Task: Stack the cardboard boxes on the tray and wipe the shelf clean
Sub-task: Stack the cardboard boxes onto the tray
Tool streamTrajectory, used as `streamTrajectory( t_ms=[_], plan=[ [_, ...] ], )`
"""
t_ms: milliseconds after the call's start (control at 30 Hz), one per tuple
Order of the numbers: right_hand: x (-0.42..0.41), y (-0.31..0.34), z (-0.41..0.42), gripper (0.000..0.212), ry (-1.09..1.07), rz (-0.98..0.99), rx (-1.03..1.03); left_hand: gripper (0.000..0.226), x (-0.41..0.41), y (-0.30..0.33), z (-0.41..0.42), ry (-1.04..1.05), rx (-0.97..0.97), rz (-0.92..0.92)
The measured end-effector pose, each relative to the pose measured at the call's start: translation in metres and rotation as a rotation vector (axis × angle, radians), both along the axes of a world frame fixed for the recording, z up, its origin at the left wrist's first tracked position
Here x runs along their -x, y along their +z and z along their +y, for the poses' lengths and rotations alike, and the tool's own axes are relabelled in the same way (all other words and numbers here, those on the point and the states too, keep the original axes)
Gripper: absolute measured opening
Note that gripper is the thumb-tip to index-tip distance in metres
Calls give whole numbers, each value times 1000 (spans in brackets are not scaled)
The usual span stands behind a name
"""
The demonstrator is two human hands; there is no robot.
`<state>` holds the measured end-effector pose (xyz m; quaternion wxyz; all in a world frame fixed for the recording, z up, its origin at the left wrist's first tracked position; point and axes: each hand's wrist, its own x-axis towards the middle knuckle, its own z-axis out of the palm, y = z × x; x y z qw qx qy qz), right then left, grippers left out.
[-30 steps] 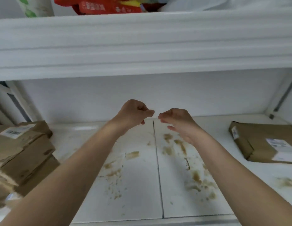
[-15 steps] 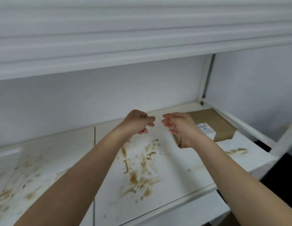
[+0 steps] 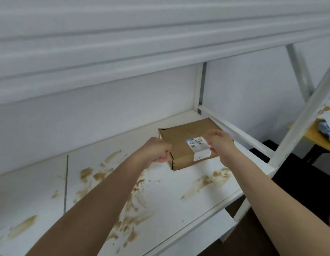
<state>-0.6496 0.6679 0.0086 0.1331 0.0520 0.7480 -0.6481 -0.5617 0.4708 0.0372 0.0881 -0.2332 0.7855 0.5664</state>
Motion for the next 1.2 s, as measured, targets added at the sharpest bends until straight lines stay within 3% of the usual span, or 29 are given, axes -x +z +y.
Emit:
streamTrajectory(
  t_ms=[167, 300, 467, 700, 867, 1000, 1133, 1200],
  plan=[
    [22, -14, 28, 52, -61, -38, -84, 12, 25, -4, 2, 43, -8, -11],
    [38, -34, 40, 58, -43, -67, -121, 8, 32, -21, 15, 77, -39, -46],
    [63, -46, 52, 76, -56, -40, -215, 16, 42, -37, 23, 243, -64, -63],
    [97, -60, 70, 70, 123, -122, -174, 35, 51, -66, 33, 364, -201, -126],
    [114, -49, 73, 40, 180, -19, -181, 36, 52, -62, 41, 453, -235, -34],
    [122, -21, 61, 52, 174, 113, -97, 45, 57, -43, 34, 563, -173, 83],
    [127, 1, 50, 47, 166, 188, 12, 69, 54, -17, 23, 648, -135, 189],
    [127, 9, 48, 47, 163, 221, 66, 64, 51, -8, 23, 657, -146, 263]
  ],
)
